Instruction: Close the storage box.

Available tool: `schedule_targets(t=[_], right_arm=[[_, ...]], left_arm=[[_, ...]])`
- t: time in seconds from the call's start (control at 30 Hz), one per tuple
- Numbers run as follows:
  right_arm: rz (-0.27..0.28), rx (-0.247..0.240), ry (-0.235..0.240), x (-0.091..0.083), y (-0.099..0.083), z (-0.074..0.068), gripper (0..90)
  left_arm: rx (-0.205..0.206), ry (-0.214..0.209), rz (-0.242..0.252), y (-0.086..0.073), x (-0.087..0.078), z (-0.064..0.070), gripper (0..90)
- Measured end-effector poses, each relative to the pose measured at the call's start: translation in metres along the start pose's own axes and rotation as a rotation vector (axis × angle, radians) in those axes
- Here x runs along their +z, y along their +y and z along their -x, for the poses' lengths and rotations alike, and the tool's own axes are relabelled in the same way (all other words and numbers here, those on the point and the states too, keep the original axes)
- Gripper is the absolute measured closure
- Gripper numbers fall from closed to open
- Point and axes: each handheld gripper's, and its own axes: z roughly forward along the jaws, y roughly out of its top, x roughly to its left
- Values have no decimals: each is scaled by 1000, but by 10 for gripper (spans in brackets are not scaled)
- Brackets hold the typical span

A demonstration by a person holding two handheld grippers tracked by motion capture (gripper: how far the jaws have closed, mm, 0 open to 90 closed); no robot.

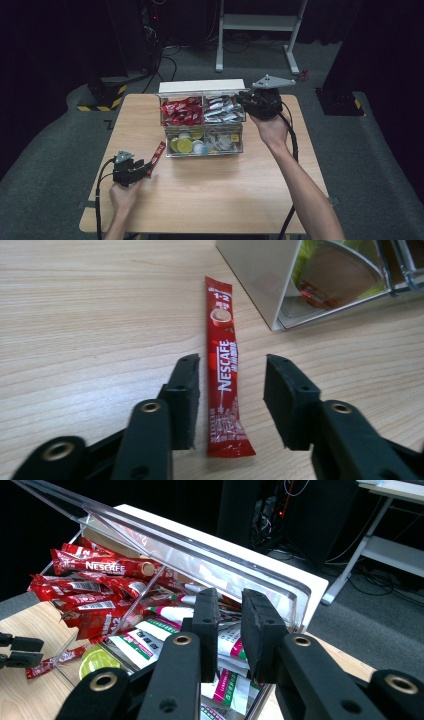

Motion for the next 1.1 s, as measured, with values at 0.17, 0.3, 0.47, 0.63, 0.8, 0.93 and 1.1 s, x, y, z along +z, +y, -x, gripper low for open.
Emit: schedule_targets(t=[0.17,0.3,0.47,0.63,0.8,0.93,1.1], right_arm=[[-2,5,-2,0,0,-1,769],[-1,5,-2,0,-1,-1,768],[-1,1,0,-2,-2,-2,769],[0,1,2,-3,-3,-3,767],[1,-6,5,-5,-4,-4,767],[-3,-6,12,-6,-8,-5,766],[-8,-2,20,-7,-13,-6,763]], left_arm=[[-10,-1,23,-3,-9,-4,521],[-21,4,40,-6,-16,-8,501],[-29,25,60,-16,-27,-14,492],[-14,97,36,-24,-30,-21,488],[-5,161,13,-30,-27,-26,482],[-5,177,6,-32,-23,-26,475],[-9,178,-8,-33,-16,-25,468]])
